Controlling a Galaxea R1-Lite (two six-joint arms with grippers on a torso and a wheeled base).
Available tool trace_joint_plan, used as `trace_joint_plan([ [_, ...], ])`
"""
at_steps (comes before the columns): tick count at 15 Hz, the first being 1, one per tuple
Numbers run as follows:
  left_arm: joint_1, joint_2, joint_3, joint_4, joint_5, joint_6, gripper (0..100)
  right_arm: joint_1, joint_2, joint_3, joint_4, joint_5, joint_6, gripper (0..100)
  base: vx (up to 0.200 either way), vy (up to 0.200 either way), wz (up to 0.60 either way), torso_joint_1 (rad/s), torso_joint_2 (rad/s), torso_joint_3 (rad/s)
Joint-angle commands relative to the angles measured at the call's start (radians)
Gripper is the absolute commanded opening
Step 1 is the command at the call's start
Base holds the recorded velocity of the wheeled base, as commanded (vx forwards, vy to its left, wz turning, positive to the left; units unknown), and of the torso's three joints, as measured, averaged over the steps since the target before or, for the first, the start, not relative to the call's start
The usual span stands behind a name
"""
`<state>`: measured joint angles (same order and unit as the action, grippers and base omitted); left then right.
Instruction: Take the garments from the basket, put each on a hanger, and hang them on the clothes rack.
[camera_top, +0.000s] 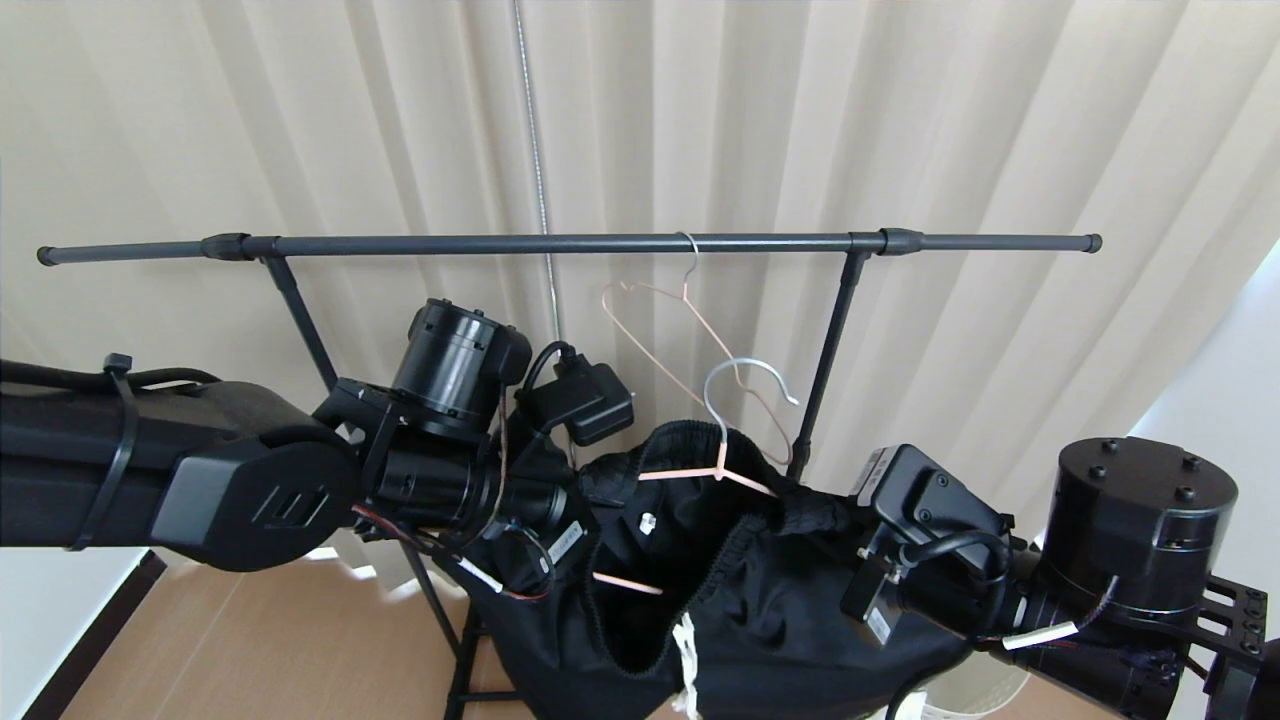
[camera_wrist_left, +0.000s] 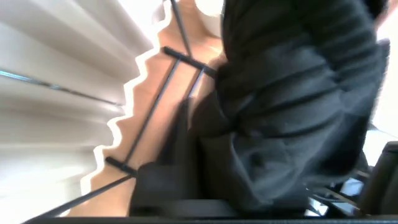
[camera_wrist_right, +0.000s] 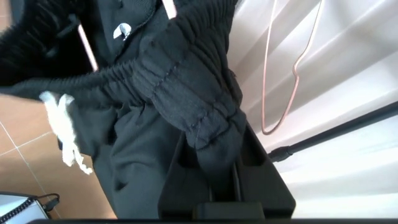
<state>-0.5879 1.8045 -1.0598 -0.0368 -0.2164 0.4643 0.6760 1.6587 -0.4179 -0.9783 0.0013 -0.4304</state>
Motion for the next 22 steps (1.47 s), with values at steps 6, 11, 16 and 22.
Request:
trace_joint_plan([
  [6,-0.007,-0.034,0.073,-0.064,0.031,0.001,0,-0.001,0.015,-0.010,0.004,-0.003,-0.002,0,0.000,0.000,0.00,0.000,0.00,0.000],
  [11,-0.009,-0.063,0.072,-0.066,0.032,-0.007,0,-0.013,0.013,-0.002,0.010,0.005,-0.001,100,0.000,0.000,0.00,0.000,0.00,0.000],
  [16,-0.006,-0.088,0.073,-0.066,0.054,-0.016,0,-0.154,0.012,-0.006,0.016,0.241,-0.001,100,0.000,0.000,0.00,0.000,0.00,0.000],
  [22,-0.003,-0.100,0.090,-0.123,0.095,-0.036,0,-0.317,0.021,-0.022,0.010,0.603,0.075,100,0.000,0.000,0.00,0.000,0.00,0.000],
])
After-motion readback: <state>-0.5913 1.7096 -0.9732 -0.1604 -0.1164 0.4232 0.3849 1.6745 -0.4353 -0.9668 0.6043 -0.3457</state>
